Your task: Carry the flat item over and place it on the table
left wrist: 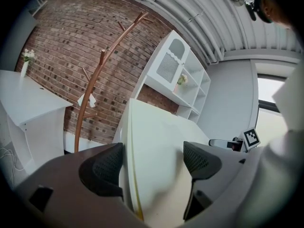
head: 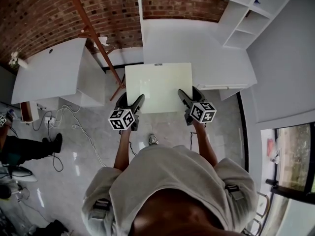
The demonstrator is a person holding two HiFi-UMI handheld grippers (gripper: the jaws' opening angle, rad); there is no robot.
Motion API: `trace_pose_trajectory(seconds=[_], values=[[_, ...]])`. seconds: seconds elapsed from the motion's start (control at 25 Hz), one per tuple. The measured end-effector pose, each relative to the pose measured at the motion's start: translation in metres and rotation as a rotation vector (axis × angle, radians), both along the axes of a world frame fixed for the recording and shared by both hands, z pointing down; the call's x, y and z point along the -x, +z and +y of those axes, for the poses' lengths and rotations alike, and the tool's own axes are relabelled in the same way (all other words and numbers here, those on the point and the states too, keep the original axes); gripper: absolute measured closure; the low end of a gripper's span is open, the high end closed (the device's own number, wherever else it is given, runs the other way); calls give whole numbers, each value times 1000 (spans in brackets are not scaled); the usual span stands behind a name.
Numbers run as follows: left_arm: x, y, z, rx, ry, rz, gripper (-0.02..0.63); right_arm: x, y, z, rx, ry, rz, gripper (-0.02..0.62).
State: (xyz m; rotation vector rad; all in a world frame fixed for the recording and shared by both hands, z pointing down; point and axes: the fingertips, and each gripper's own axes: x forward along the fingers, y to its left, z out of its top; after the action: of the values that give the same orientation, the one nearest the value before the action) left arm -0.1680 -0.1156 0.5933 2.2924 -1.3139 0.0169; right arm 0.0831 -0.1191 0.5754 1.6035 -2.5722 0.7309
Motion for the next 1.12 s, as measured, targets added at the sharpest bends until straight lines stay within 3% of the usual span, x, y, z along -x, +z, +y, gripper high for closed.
trace_pose_trajectory(seconds=[0.4, 1.12], values=[[16, -2, -60, -7, 55, -1, 199, 17, -3, -48, -13, 48, 6, 250], [17, 35, -59, 82, 47, -17, 199, 17, 33, -51, 51, 39, 8, 256]])
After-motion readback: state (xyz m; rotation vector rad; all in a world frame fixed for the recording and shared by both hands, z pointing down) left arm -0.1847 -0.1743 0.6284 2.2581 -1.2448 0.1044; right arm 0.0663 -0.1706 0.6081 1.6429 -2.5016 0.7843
